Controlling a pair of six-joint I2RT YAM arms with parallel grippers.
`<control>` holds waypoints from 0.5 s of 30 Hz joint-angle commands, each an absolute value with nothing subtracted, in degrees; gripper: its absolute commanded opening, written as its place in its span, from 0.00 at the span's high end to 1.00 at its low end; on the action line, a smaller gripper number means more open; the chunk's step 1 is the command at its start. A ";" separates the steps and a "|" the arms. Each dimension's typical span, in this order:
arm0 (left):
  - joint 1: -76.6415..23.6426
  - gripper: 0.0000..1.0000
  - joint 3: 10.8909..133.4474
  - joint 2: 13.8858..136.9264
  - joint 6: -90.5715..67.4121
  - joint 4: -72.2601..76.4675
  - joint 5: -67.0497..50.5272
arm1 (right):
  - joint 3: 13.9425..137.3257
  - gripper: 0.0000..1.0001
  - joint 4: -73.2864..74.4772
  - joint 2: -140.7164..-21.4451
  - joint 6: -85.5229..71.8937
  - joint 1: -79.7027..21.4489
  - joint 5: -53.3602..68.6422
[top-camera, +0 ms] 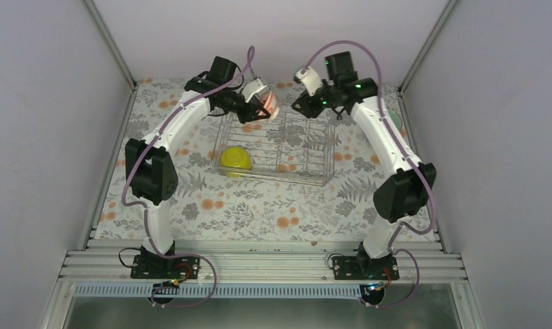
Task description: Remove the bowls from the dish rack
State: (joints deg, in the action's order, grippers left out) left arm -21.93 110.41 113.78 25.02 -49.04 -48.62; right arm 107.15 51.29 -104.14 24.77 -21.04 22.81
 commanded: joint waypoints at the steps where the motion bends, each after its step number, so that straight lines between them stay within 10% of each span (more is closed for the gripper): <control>1: -21.72 0.98 107.09 112.47 25.14 -43.83 -35.91 | 107.67 0.48 55.10 -98.98 22.51 -17.17 21.58; 15: -34.42 0.97 100.25 106.46 33.60 -40.74 -7.16 | 113.61 0.37 61.61 -103.56 28.05 -13.01 24.05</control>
